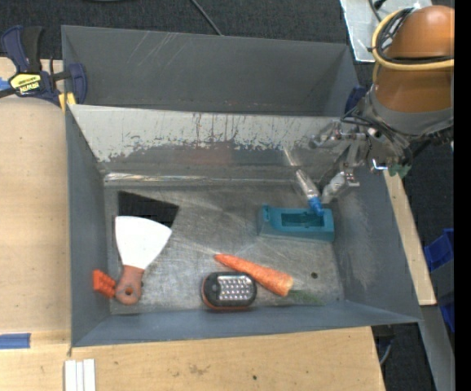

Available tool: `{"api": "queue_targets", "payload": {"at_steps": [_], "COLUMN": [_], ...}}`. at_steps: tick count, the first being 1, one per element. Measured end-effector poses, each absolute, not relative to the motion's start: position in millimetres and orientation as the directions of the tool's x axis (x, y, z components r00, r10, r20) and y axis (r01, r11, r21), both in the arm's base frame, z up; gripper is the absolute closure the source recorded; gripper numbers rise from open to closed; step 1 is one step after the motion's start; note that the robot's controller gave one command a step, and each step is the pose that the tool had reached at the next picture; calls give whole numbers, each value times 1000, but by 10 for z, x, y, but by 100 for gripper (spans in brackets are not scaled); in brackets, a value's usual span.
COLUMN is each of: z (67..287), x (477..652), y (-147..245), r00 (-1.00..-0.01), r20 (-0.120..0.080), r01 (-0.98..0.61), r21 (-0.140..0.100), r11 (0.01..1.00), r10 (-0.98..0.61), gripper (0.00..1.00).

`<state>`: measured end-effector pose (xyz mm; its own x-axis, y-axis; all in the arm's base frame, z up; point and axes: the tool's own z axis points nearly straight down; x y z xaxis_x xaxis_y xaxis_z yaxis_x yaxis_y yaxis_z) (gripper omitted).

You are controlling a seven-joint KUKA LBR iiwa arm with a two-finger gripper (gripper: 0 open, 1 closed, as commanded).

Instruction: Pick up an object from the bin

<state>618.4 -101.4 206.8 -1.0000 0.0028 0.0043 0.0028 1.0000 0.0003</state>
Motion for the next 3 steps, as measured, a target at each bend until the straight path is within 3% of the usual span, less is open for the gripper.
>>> {"api": "queue_targets", "payload": {"at_steps": [1,2,3], "z": [2119,1347,1150], "x": [6200,6064,6086], "y": [-1010,-1020,-1009], "r00": [-1000,-996,-995], "r20": [-4,-7,6], "r01": [1,-87,-100], "r21": [-1,-2,6], "r11": [1000,996,995], "r10": [1,-87,-100], "gripper": [0,0,0]}}
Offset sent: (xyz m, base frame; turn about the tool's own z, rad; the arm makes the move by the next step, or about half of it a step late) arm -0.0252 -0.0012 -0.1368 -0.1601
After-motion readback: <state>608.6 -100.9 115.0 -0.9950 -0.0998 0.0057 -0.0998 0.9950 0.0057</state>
